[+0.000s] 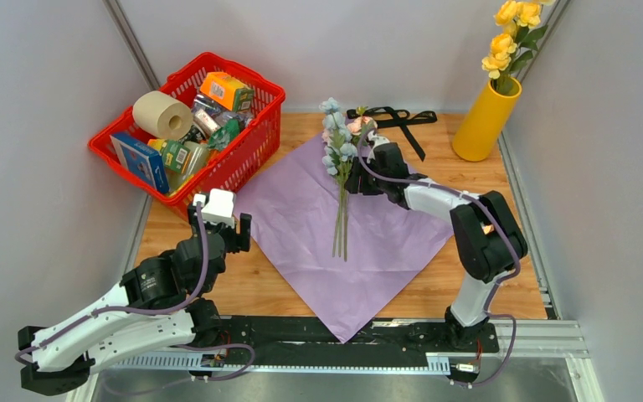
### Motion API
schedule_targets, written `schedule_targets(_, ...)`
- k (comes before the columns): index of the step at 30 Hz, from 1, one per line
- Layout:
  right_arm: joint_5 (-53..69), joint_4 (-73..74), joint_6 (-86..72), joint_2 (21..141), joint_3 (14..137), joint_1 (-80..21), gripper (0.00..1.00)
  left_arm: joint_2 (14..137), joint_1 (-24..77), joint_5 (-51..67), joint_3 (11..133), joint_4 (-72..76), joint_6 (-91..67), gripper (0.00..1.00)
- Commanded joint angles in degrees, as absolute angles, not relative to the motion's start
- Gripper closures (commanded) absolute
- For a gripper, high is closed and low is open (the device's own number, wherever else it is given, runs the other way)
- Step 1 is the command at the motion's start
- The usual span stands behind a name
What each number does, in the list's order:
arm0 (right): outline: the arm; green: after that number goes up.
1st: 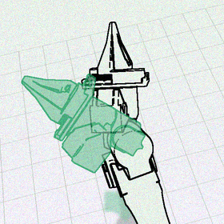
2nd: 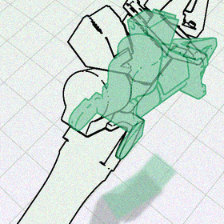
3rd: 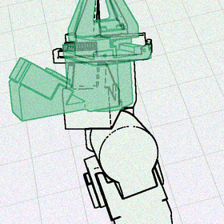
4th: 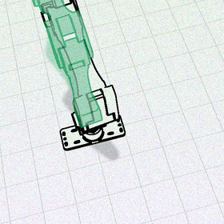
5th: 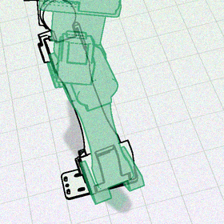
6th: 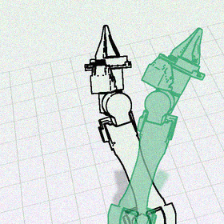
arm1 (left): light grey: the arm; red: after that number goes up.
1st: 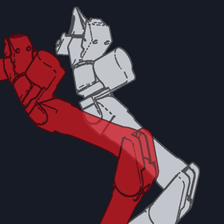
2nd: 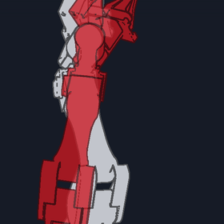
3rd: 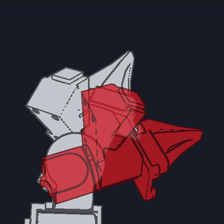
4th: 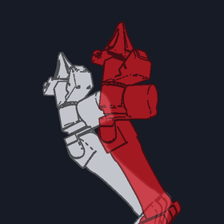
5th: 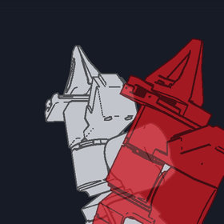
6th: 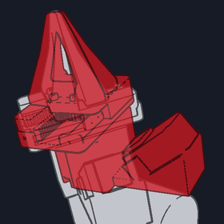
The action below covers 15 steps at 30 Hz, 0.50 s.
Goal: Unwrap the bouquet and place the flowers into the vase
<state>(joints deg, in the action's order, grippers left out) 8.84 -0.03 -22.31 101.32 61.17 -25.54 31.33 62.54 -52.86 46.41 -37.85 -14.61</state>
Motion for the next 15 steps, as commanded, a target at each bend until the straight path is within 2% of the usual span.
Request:
schedule_targets(1,7.8,-3.5,-23.2,104.0,66.0,-26.5,0.45,31.4,62.7,-53.0,46.3,-36.3,-13.2,0.21)
schedule_targets(15,5.8,-3.2,-22.7,110.7,70.8,-28.4,0.53,31.2,62.7,-52.6,46.4,-36.4,-13.2,0.21)
